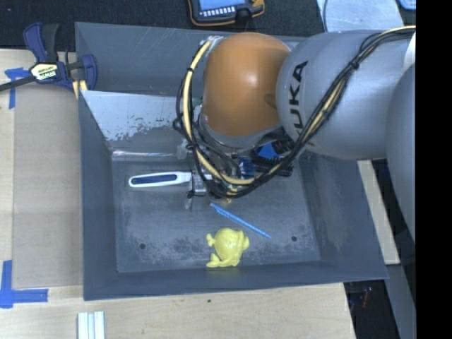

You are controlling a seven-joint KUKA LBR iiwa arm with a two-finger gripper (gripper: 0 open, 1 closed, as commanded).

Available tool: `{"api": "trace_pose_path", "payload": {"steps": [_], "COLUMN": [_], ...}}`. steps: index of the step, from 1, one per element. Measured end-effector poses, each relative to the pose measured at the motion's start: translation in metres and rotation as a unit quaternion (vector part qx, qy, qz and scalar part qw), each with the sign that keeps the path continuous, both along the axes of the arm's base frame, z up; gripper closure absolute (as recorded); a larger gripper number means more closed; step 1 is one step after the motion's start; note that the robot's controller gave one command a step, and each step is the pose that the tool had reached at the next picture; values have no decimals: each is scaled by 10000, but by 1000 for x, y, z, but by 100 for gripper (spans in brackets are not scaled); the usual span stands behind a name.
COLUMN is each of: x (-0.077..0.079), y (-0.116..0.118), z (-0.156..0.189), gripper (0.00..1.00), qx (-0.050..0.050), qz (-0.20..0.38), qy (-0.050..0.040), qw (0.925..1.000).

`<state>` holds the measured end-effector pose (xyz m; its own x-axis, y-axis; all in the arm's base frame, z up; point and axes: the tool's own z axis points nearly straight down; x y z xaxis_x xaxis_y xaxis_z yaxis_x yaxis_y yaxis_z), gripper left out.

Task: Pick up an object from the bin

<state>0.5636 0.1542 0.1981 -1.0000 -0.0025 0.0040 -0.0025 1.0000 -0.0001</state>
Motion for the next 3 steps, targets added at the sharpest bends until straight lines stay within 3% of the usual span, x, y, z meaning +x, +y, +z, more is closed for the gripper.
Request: {"api": "trace_pose_path", "payload": {"steps": [1, 2, 3], "x": [1, -12, -3], "y": [0, 2, -3], "z": [3, -22, 5], "gripper": [0, 0, 0], "qx": [5, 10, 4], "qz": [-10, 475, 406], "qy": [-31, -75, -6], "qw": [10000, 9988, 9992]}}
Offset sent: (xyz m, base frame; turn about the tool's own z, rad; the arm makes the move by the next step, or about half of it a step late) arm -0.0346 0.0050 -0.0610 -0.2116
